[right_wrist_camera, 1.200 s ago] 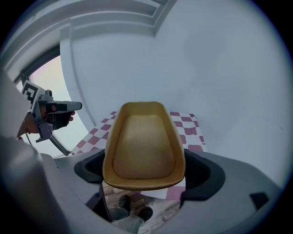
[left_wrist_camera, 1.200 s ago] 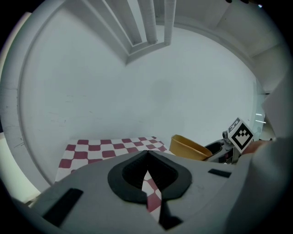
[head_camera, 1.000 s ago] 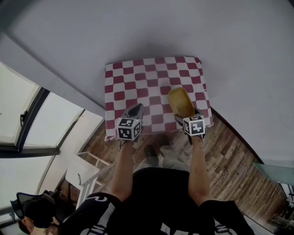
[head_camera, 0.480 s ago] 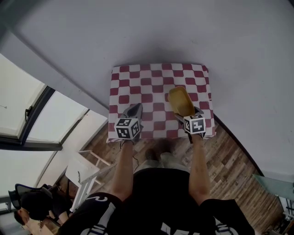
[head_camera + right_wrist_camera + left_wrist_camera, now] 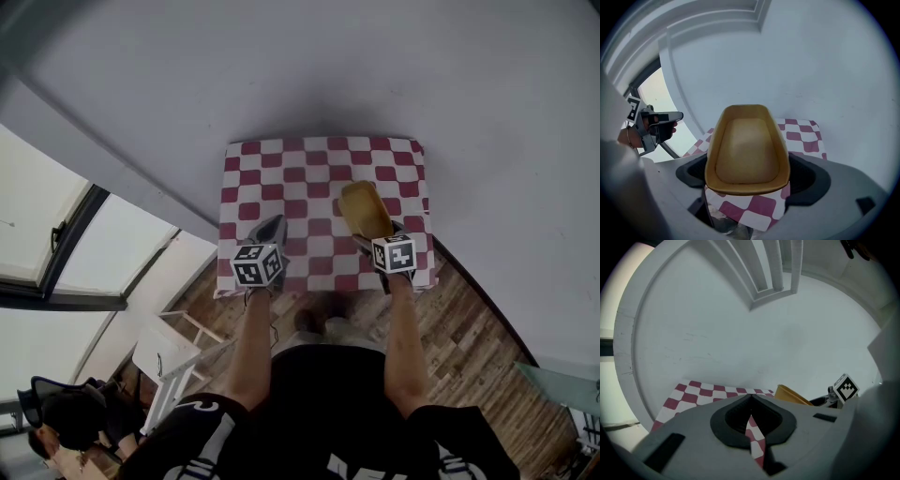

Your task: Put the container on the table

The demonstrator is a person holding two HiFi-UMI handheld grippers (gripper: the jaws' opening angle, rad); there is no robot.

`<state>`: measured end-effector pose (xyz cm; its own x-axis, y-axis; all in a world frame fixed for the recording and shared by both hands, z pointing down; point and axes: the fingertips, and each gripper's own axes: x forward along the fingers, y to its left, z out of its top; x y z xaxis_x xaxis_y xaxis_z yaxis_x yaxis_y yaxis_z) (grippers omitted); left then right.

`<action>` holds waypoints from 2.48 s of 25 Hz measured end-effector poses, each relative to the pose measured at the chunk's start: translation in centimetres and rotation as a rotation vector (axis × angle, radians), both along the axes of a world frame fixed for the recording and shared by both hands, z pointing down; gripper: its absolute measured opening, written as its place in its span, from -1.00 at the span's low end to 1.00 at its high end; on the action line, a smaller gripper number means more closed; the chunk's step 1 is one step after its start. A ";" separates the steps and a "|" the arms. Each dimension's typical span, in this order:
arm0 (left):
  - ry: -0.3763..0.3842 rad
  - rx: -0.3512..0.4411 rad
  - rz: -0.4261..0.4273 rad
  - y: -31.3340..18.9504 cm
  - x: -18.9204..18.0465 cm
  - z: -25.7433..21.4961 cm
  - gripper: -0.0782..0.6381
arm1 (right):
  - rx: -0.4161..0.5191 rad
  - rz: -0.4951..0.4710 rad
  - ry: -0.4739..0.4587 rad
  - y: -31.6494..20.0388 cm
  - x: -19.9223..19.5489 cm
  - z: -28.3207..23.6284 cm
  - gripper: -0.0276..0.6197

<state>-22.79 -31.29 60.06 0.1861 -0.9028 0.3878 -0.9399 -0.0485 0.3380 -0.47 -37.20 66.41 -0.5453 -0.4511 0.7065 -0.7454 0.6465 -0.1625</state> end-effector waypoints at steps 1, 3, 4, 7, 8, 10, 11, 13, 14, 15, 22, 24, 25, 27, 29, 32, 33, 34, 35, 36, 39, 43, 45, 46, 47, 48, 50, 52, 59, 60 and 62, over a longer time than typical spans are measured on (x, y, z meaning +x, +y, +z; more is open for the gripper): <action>-0.002 -0.001 0.000 -0.2 0.1 0.1 -0.71 | -0.003 0.001 -0.002 -0.2 0.1 0.1 0.66; -0.005 -0.004 0.002 -0.6 0.3 0.2 -0.71 | -0.008 0.004 -0.003 -0.6 0.2 0.3 0.66; -0.006 -0.004 0.004 -0.8 0.5 0.2 -0.71 | -0.011 0.005 -0.004 -0.8 0.3 0.5 0.66; -0.011 -0.006 0.010 -1.4 0.9 0.4 -0.71 | -0.025 0.009 -0.007 -1.2 0.6 1.2 0.67; -0.014 -0.008 0.010 -1.6 1.0 0.5 -0.71 | -0.031 0.010 -0.008 -1.4 0.7 1.5 0.66; -0.019 -0.014 0.011 -2.1 1.2 0.7 -0.71 | -0.042 0.012 -0.009 -1.7 1.0 2.1 0.67; -0.021 -0.016 0.013 -2.3 1.4 0.7 -0.71 | -0.046 0.013 -0.008 -1.8 1.1 2.3 0.67; -0.023 -0.021 0.020 -2.8 1.8 0.9 -0.71 | -0.053 0.015 -0.005 -2.1 1.5 2.7 0.66; -0.024 -0.023 0.026 -3.0 2.0 1.1 -0.71 | -0.056 0.016 -0.004 -2.3 1.5 2.9 0.66; -0.026 -0.027 0.032 -3.2 2.3 1.3 -0.71 | -0.059 0.016 -0.003 -2.5 1.6 3.1 0.66; -0.008 -0.068 0.052 -4.1 3.7 3.4 -0.71 | -0.053 -0.006 0.015 -4.1 1.0 4.7 0.67; -0.002 -0.082 0.052 -4.1 3.8 4.3 -0.71 | -0.050 -0.017 0.017 -4.5 0.6 5.4 0.66; 0.001 -0.091 0.052 -4.1 3.9 4.8 -0.71 | -0.049 -0.021 0.017 -4.7 0.5 5.8 0.67; 0.010 -0.119 0.048 -4.0 3.9 6.1 -0.71 | -0.042 -0.024 0.024 -5.1 0.4 6.2 0.66; 0.020 -0.148 0.038 -3.7 3.9 7.4 -0.71 | -0.045 -0.037 0.019 -5.4 0.0 7.1 0.66; 0.029 -0.173 0.023 -3.6 3.8 8.5 -0.71 | -0.052 -0.057 0.025 -5.9 -0.4 8.0 0.67; 0.031 -0.177 0.016 -3.6 3.7 8.8 -0.71 | -0.054 -0.060 0.032 -6.1 -0.4 8.2 0.67; 0.033 -0.180 0.007 -3.7 3.5 9.0 -0.71 | -0.056 -0.062 0.041 -6.2 -0.4 8.3 0.67; 0.036 -0.181 -0.002 -3.8 3.3 9.1 -0.71 | -0.058 -0.066 0.049 -6.4 -0.4 8.4 0.67; 0.040 -0.182 -0.012 -3.9 3.1 9.2 -0.71 | -0.061 -0.072 0.055 -6.5 -0.5 8.7 0.67; 0.059 -0.181 -0.036 -4.1 2.8 9.6 -0.71 | -0.076 -0.091 0.060 -6.7 -1.0 9.8 0.67; 0.073 -0.192 -0.062 -4.2 2.6 10.5 -0.71 | -0.099 -0.114 0.065 -7.1 -1.5 11.3 0.68; 0.079 -0.197 -0.071 -4.3 2.6 10.9 -0.71 | -0.107 -0.124 0.070 -7.2 -1.7 11.9 0.68; 0.085 -0.200 -0.076 -4.4 2.6 11.1 -0.71 | -0.112 -0.128 0.072 -7.3 -1.9 12.2 0.68; 0.092 -0.202 -0.081 -4.5 2.6 11.3 -0.71 | -0.116 -0.132 0.073 -7.3 -2.0 12.4 0.68; 0.098 -0.203 -0.086 -4.6 2.5 11.3 -0.71 | -0.120 -0.136 0.075 -7.4 -2.2 12.6 0.68; 0.105 -0.204 -0.092 -5.1 2.4 11.4 -0.71 | -0.130 -0.141 0.078 -7.5 -2.4 13.1 0.68; 0.105 -0.204 -0.092 -5.6 2.5 11.4 -0.71 | -0.147 -0.138 0.083 -7.5 -2.5 13.7 0.69; 0.098 -0.198 -0.059 -7.5 3.2 11.0 -0.71 | -0.178 -0.121 0.093 -7.8 -2.8 14.9 0.70; 0.099 -0.200 -0.058 -7.6 3.2 11.0 -0.71 | -0.181 -0.119 0.093 -7.9 -2.9 14.9 0.71; 0.101 -0.202 -0.061 -7.7 3.0 11.0 -0.71 | -0.190 -0.116 0.094 -8.0 -3.0 15.1 0.71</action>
